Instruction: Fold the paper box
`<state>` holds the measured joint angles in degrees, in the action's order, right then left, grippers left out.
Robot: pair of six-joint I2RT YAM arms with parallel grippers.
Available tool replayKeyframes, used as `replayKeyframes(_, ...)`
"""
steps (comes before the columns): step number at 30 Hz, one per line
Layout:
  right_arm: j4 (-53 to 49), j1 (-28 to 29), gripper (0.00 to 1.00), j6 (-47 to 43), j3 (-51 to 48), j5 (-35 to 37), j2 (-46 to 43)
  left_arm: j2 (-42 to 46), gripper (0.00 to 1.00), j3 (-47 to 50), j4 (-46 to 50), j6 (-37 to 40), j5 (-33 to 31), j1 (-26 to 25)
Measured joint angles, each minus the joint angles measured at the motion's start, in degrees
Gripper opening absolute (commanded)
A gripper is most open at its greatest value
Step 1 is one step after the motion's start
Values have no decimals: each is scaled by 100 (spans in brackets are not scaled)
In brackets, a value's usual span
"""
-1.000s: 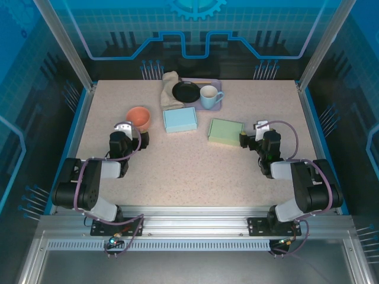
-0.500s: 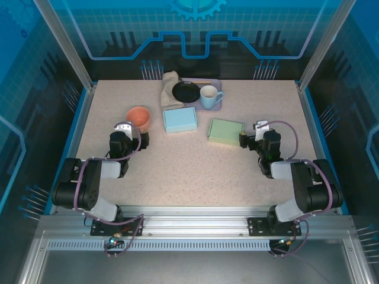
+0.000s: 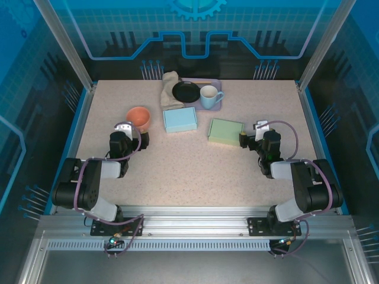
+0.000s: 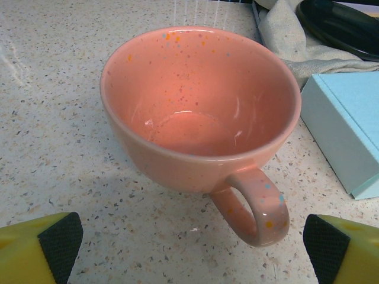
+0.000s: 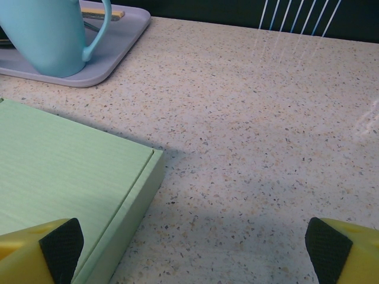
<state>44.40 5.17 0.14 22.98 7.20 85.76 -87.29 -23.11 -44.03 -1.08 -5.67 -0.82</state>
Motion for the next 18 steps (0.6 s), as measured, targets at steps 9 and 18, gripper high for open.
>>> replayKeyframes(9, 0, 0, 100, 0, 0, 0, 0, 0, 99, 0, 7, 0, 2, 2)
replayKeyframes(18, 0, 0, 100, -2, 0, 0, 0, 0, 99, 0, 13, -2, 42, 20)
